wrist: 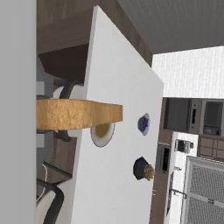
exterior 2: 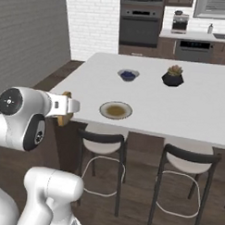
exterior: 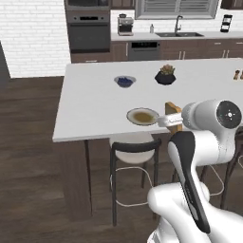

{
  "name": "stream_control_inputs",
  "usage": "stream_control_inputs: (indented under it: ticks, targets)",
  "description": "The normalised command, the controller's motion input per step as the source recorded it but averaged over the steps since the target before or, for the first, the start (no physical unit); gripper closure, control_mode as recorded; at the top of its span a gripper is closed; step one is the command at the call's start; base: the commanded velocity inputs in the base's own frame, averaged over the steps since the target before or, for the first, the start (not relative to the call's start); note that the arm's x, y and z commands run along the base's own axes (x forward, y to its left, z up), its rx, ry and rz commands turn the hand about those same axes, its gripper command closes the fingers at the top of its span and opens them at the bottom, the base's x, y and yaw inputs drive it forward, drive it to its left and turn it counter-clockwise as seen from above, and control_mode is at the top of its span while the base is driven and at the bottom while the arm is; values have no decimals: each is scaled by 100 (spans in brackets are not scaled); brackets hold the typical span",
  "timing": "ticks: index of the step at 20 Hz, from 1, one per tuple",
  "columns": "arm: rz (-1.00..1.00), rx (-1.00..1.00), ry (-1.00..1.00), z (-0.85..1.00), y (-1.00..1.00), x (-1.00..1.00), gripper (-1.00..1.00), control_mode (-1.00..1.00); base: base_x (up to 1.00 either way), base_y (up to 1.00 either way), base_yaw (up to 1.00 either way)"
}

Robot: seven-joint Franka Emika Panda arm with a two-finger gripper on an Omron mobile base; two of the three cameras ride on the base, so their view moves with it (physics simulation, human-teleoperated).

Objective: Start the toaster. Once the lever pops up, take the bread to the plate on the dining counter.

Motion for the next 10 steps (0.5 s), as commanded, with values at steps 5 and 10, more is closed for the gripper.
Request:
stream_control_inputs:
  ticks: [5, 10]
  targets:
    - [0, 0, 0, 0, 0, 0, 100, 100, 19, 44, -3]
    - [0, 0, 0, 0, 0, 0, 100, 100, 5, 3, -1]
